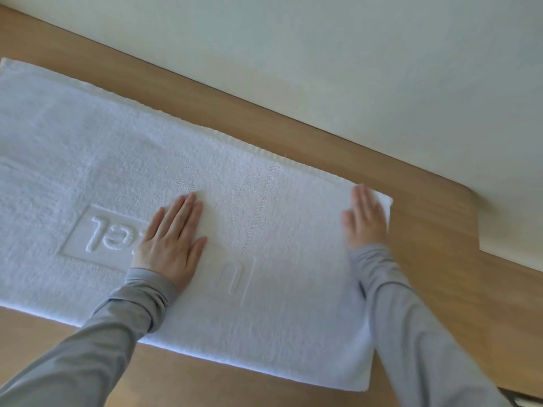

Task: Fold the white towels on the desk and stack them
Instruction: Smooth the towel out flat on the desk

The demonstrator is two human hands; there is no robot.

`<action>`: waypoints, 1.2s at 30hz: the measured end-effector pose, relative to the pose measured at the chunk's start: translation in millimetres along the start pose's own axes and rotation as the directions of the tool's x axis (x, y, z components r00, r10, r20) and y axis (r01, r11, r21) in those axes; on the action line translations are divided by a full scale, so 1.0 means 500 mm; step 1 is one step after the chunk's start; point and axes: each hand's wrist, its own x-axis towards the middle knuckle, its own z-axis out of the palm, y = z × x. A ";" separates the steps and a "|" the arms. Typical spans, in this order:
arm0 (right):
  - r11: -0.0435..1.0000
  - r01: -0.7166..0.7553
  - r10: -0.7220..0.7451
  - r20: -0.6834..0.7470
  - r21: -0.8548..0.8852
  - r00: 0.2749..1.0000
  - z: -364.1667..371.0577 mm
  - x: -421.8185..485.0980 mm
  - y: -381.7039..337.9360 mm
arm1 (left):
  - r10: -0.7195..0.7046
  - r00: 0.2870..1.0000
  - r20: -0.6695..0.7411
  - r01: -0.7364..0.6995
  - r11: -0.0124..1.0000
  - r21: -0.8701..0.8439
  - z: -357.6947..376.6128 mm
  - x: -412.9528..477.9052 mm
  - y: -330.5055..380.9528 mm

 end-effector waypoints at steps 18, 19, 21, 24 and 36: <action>0.997 0.040 -0.038 0.022 -0.060 0.999 0.046 -0.366 -0.128 | -0.003 1.000 -0.005 0.003 0.999 -0.043 0.001 -0.001 0.003; 0.999 -0.006 0.007 0.019 -0.045 1.000 0.042 -0.380 -0.099 | 0.000 1.000 -0.006 0.000 0.999 -0.046 0.000 0.000 0.003; 0.992 -0.124 0.124 -0.018 -0.004 0.992 0.031 -0.403 -0.053 | 0.000 1.000 -0.011 0.000 0.999 -0.050 0.000 -0.001 0.003; 0.964 -0.265 0.267 -0.135 0.031 0.954 0.011 -0.409 -0.047 | 0.000 1.000 -0.007 0.000 0.999 -0.045 0.003 -0.003 0.003; 0.981 -0.186 0.184 0.042 0.055 0.982 0.023 -0.452 -0.093 | 0.008 0.999 0.046 -0.004 0.997 -0.073 -0.007 -0.003 0.002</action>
